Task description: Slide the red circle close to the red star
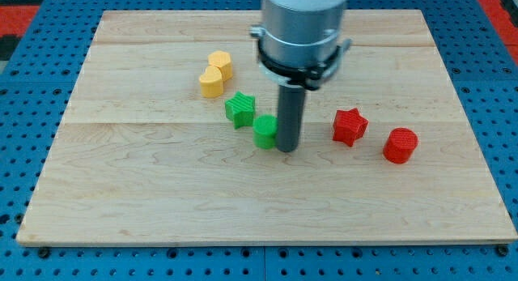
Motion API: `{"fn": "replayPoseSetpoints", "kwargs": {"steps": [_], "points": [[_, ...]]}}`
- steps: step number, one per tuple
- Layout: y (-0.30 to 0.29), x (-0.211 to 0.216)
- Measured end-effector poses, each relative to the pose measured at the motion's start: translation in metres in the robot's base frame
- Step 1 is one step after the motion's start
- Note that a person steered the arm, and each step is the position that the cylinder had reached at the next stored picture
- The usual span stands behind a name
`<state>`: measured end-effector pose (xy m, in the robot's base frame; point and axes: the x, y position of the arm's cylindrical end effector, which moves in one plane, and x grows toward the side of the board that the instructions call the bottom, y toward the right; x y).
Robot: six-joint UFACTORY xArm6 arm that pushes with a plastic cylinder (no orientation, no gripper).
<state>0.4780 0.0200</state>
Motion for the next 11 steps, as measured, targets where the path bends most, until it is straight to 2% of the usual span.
{"fn": "replayPoseSetpoints", "kwargs": {"steps": [1, 2, 3, 4, 5, 6, 7, 8, 9, 11], "points": [[-0.005, -0.009], [0.026, 0.025], [0.093, 0.095], [0.183, 0.096], [0.190, 0.061], [0.169, 0.038], [0.169, 0.038], [0.212, 0.048], [0.230, 0.032], [0.093, 0.007]]}}
